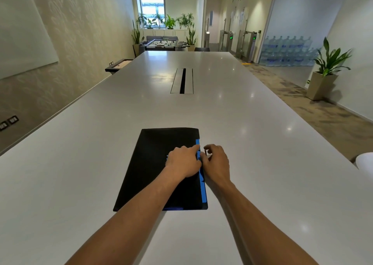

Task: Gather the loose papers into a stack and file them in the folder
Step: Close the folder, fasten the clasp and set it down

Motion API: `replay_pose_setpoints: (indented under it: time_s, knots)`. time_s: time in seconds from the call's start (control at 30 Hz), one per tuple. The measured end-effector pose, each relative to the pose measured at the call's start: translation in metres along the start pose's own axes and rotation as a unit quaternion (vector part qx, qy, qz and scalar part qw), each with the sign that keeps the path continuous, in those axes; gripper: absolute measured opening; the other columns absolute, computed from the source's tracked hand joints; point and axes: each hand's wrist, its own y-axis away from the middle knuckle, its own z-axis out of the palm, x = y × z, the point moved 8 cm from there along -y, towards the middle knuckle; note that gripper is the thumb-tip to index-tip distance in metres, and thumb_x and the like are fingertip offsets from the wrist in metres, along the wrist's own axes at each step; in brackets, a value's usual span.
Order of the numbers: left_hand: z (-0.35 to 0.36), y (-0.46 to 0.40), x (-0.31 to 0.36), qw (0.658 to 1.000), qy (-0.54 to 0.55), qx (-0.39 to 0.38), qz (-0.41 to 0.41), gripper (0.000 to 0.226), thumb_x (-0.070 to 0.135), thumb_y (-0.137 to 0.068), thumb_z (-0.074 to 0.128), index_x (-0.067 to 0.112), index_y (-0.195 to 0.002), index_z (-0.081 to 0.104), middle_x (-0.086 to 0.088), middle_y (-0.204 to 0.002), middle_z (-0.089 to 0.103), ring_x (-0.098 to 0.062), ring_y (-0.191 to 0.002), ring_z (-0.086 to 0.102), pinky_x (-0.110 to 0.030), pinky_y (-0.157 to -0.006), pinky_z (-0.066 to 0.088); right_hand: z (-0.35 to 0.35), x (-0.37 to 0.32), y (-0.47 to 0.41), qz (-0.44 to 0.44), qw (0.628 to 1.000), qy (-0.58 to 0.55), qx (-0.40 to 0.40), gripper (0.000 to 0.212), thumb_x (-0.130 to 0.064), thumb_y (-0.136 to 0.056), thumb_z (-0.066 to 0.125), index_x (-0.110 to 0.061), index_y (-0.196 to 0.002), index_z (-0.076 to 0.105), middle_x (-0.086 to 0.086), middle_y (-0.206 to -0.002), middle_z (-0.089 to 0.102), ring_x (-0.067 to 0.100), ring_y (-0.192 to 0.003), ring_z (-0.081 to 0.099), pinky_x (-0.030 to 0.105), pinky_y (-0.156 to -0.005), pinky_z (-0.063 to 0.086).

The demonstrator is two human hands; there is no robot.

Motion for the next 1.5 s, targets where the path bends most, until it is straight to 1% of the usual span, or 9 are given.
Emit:
replay_pose_setpoints:
  time_s: [0.1,0.2,0.37,0.53,0.67,1.13,1.33,1.43,1.5]
  knots:
    - [0.005,0.000,-0.006,1.000,-0.016,0.024,0.004,0.033,0.049,-0.088,0.050,0.027,-0.111,0.059,0.003,-0.081,0.063,-0.011,-0.068,0.058,-0.034,-0.071,0.054,0.005,0.000,0.001,-0.017,0.999,-0.040,-0.016,0.033,-0.028,-0.091,0.061,-0.018,-0.122,0.056,0.005,-0.119,0.060,0.014,-0.096,0.061,0.021,-0.080,0.046]
    - [0.012,0.000,-0.019,0.999,0.018,0.041,0.000,0.025,0.046,-0.089,0.053,0.026,-0.096,0.066,0.005,-0.083,0.066,-0.009,-0.075,0.060,-0.030,-0.075,0.051,0.009,0.001,0.002,-0.030,0.998,-0.049,-0.031,0.041,-0.027,-0.088,0.064,-0.021,-0.127,0.052,0.001,-0.122,0.059,0.015,-0.107,0.057,0.024,-0.089,0.044]
    - [0.017,0.006,-0.037,0.984,0.131,0.117,0.021,0.023,0.031,-0.088,0.061,0.025,-0.110,0.066,0.006,-0.100,0.067,-0.008,-0.096,0.057,-0.034,-0.092,0.047,0.012,-0.002,0.006,-0.075,0.997,0.000,-0.035,0.030,-0.028,-0.087,0.060,-0.023,-0.117,0.061,-0.001,-0.117,0.064,0.013,-0.107,0.055,0.017,-0.088,0.037]
    - [0.022,0.011,-0.039,0.972,0.196,0.123,0.038,0.039,0.025,-0.091,0.059,0.021,-0.130,0.054,0.001,-0.126,0.061,-0.011,-0.115,0.055,-0.033,-0.101,0.043,0.017,-0.014,0.012,-0.137,0.984,0.101,-0.055,0.031,-0.031,-0.090,0.053,-0.021,-0.115,0.069,0.002,-0.116,0.070,0.020,-0.110,0.059,0.038,-0.099,0.045]
    - [0.027,0.013,-0.031,0.980,0.145,0.114,0.069,0.034,0.024,-0.095,0.052,0.020,-0.128,0.059,-0.002,-0.136,0.057,-0.015,-0.128,0.049,-0.033,-0.108,0.031,0.023,-0.016,0.015,-0.151,0.971,0.167,-0.075,0.036,-0.031,-0.092,0.047,-0.022,-0.122,0.065,0.004,-0.127,0.065,0.021,-0.120,0.056,0.041,-0.105,0.040]
    - [0.031,0.006,-0.029,0.982,0.089,0.129,0.104,0.032,0.035,-0.094,0.049,0.023,-0.120,0.063,0.002,-0.126,0.063,-0.014,-0.119,0.053,-0.029,-0.096,0.035,0.034,-0.015,0.016,-0.167,0.947,0.256,-0.096,0.041,-0.034,-0.094,0.033,-0.023,-0.122,0.061,0.001,-0.128,0.063,0.021,-0.120,0.052,0.038,-0.099,0.037]
    - [0.029,0.008,-0.036,0.980,0.131,0.136,0.069,0.027,0.032,-0.093,0.053,0.023,-0.115,0.067,0.001,-0.127,0.062,-0.012,-0.118,0.054,-0.028,-0.097,0.036,0.029,-0.013,0.020,-0.140,0.954,0.252,-0.080,0.039,-0.033,-0.095,0.039,-0.020,-0.127,0.058,0.006,-0.136,0.056,0.023,-0.123,0.049,0.038,-0.101,0.038]
    - [0.008,0.017,-0.047,0.972,0.110,0.205,0.013,0.023,0.029,-0.090,0.058,0.022,-0.108,0.069,0.001,-0.118,0.067,-0.010,-0.108,0.059,-0.027,-0.094,0.038,0.013,-0.013,0.022,-0.092,0.972,0.212,-0.042,0.033,-0.030,-0.093,0.047,-0.018,-0.120,0.061,0.007,-0.121,0.061,0.021,-0.108,0.055,0.031,-0.089,0.043]
    - [-0.001,0.024,-0.063,0.972,0.082,0.213,-0.062,0.030,0.033,-0.089,0.058,0.023,-0.116,0.066,-0.001,-0.126,0.062,-0.014,-0.117,0.055,-0.038,-0.101,0.038,0.004,-0.011,0.026,-0.048,0.981,0.182,-0.032,0.032,-0.031,-0.091,0.049,-0.019,-0.118,0.061,0.004,-0.109,0.064,0.017,-0.096,0.055,0.026,-0.078,0.041]
